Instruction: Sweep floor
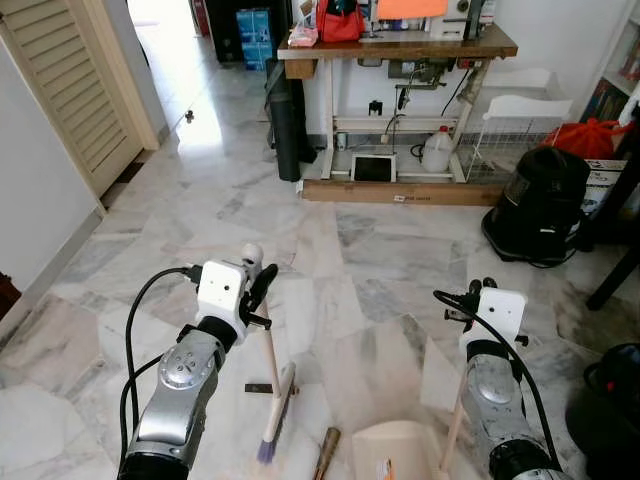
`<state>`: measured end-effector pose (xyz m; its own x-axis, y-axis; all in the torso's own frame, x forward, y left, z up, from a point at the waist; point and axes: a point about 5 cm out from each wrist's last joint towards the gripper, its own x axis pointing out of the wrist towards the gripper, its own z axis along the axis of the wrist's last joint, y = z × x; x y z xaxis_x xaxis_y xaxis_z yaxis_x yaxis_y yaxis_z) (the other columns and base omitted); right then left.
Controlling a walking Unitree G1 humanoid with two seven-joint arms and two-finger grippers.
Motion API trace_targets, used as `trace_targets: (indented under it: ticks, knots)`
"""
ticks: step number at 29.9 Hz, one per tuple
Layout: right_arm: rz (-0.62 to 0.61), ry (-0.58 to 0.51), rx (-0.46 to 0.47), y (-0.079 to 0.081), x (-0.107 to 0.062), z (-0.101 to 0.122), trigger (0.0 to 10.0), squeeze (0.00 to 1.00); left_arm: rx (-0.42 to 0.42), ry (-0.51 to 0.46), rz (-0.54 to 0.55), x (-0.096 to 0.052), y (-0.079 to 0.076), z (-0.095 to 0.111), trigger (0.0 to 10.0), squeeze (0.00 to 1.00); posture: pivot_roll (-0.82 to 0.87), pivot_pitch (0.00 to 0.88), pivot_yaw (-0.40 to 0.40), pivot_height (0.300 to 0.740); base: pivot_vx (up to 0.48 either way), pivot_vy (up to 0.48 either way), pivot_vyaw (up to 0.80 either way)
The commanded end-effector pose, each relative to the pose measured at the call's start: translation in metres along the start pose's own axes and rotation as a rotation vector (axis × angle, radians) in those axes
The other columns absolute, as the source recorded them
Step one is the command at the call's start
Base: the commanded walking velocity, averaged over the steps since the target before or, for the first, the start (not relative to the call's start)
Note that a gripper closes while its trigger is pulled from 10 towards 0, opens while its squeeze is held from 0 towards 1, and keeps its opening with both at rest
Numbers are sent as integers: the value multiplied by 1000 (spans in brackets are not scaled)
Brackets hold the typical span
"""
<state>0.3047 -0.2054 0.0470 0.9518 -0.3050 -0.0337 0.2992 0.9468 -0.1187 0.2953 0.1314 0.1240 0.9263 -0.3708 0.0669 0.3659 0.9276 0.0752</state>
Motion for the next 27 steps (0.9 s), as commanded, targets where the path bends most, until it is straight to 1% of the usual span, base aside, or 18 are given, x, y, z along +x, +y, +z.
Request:
trace_targets:
  ticks: [1,5,12,14,16,18,19,22,23,27]
  knots:
    - [-2,-41,7,2,5,9,10000,0,-18,-33,-44,2,-4,11,10000,0,62,0,79,740,0,0,0]
    - [1,-23,2,6,0,3,10000,0,-82,9,-122,3,-12,11,10000,0,70,0,89,740,0,0,0]
    - [7,-2,-1,10,-5,-4,10000,0,-82,40,-182,5,-19,11,10000,0,72,0,96,740,0,0,0]
    - [-5,0,-3,9,-5,-5,10000,0,-78,39,-197,6,-21,14,10000,0,68,0,99,740,0,0,0]
    - [-10,0,-4,9,-6,-5,10000,0,-78,36,-199,7,-21,16,10000,0,68,0,100,740,0,0,0]
    - [-21,-1,-10,7,-6,-6,10000,0,-82,10,-188,9,-20,22,10000,0,65,0,101,740,0,0,0]
    - [-35,-2,-20,5,-6,-7,10000,0,-78,-18,-171,11,-19,29,10000,0,65,0,103,740,0,0,0]
    - [-45,-2,-23,3,-7,-8,10000,0,-83,-35,-164,12,-18,34,10000,0,66,0,104,740,0,0,0]
    - [-55,0,-32,2,-8,-9,10000,0,-86,-46,-156,13,-16,38,10000,0,71,0,109,740,0,0,0]
    - [-64,8,-42,1,-10,-12,10000,0,-73,-46,-160,12,-14,40,10000,0,78,0,112,740,0,0,0]
